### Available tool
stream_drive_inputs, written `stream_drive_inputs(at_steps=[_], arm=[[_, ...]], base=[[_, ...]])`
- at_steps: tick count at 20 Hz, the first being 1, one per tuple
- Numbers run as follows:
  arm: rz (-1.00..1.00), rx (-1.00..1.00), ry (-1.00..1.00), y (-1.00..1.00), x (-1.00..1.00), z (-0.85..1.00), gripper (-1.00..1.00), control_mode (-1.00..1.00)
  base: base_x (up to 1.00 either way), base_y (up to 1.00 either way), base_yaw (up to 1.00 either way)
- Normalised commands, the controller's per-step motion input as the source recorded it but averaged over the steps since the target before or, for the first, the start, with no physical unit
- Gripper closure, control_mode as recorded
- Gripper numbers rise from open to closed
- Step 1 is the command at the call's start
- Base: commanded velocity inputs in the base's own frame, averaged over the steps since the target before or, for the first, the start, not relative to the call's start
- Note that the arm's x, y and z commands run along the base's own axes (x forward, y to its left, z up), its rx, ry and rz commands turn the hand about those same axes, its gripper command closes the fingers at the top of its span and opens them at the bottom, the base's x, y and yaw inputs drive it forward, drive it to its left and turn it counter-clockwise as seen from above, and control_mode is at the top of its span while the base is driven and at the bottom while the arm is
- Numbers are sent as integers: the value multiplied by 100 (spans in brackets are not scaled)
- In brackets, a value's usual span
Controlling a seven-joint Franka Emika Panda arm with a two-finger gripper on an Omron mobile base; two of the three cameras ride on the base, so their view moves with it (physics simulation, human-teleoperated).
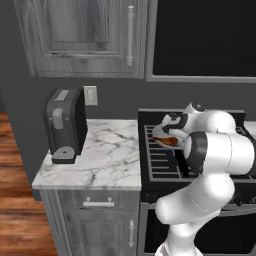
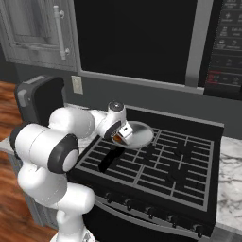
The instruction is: Take the chicken drumsticks from the pan and place one on each plate on the dining counter.
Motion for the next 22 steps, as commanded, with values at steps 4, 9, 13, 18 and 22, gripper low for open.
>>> stream_drive_inputs(at_steps=[4, 9, 13, 18, 22], arm=[[-9, -2, 3, 0, 32, -5, -100, -100], [-9, 0, 5, 1, 25, -17, -100, -100], [-7, 0, 8, 1, 15, -24, -100, -100], [-4, 0, 4, 1, 0, -14, -100, -100], [-3, 0, 0, 0, 2, -11, -100, -100]], base=[[0, 0, 0], [0, 0, 0], [0, 0, 0], [0, 0, 0], [0, 0, 0]])
